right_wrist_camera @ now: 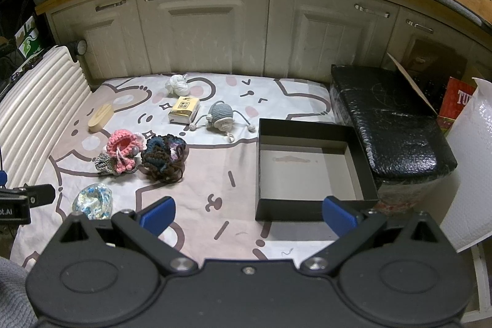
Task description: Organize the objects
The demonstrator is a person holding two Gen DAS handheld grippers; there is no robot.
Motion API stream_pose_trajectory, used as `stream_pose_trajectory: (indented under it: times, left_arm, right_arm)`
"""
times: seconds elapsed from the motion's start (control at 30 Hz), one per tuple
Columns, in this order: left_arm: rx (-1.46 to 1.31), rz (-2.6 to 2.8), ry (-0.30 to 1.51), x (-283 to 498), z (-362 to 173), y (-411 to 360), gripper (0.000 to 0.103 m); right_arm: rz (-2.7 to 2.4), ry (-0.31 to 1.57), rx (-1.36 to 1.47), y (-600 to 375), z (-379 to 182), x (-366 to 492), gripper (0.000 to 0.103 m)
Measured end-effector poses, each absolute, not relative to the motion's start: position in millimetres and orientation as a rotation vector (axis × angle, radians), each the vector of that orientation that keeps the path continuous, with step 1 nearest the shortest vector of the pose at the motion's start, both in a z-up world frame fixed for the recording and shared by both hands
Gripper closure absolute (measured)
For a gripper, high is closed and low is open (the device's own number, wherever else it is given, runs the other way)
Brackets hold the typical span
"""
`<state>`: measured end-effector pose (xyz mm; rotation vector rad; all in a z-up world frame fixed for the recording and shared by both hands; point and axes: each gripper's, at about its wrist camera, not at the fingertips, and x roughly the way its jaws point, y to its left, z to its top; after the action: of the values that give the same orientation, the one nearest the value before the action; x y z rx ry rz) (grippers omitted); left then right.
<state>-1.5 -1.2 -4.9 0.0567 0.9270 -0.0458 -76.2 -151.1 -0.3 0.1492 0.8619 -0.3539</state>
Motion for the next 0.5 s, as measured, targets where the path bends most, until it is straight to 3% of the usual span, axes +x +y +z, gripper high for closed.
stream_pose_trajectory:
  times: [0.5]
  left_arm:
    - [0.061, -0.053, 0.928, -1.2, -4.7, -1.5, 0.000]
  right_arm:
    - [-0.363, 0.863, 0.155, -150.3, -1.4, -77.6, 0.000]
